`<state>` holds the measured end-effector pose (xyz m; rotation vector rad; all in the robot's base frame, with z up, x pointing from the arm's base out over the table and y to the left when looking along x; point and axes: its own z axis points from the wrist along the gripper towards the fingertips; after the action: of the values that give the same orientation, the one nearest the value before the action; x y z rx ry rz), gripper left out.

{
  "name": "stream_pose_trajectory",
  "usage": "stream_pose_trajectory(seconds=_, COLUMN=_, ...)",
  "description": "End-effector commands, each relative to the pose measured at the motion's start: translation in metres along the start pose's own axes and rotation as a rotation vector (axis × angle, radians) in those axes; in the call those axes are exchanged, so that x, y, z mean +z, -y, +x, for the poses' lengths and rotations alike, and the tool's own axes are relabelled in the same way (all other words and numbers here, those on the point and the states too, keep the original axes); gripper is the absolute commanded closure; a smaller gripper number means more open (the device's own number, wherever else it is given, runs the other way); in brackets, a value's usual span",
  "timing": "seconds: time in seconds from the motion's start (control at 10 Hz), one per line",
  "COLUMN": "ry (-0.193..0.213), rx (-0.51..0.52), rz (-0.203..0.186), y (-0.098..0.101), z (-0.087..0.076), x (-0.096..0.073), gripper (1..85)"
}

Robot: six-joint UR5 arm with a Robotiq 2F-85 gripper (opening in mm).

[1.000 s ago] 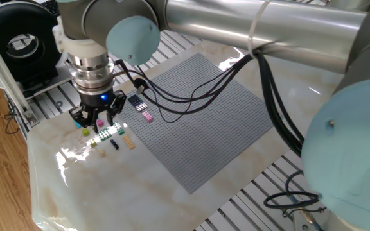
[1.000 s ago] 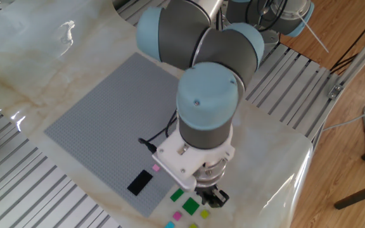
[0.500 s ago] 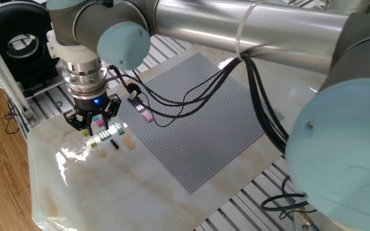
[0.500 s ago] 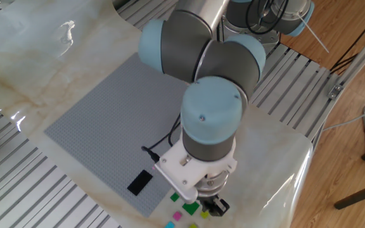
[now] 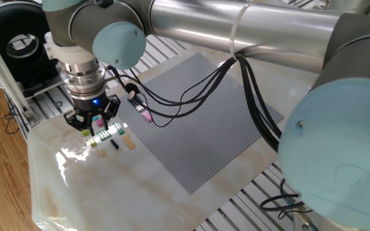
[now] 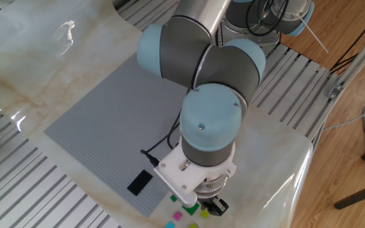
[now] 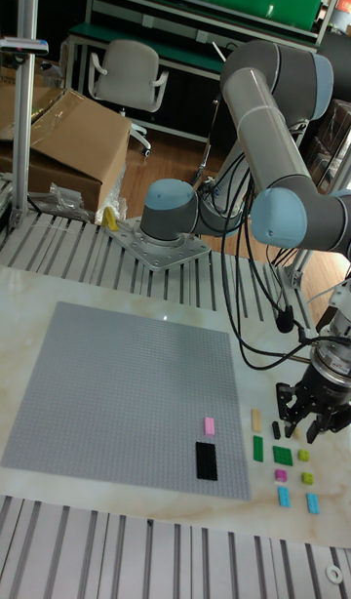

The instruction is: Stack small Lego blocks randomly, one at a time

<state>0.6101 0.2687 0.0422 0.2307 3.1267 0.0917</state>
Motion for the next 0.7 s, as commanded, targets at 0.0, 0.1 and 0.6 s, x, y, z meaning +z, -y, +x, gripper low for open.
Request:
stream_pose_trajectory(seconds=0.0, ry=-0.010, rx=0.055, rz=-0.021, y=-0.018, z=0.002, x=0.009, gripper=47.7)
stream_pose_trajectory(seconds=0.1, ry=-0.001, rx=0.087, rz=-0.038, y=-0.034, z=0.000, x=0.017, gripper=47.7)
stream_pose_trajectory(seconds=0.6, ry=-0.012, rx=0.041, rz=-0.013, y=-0.031, z=0.000, x=0.022, gripper=49.7)
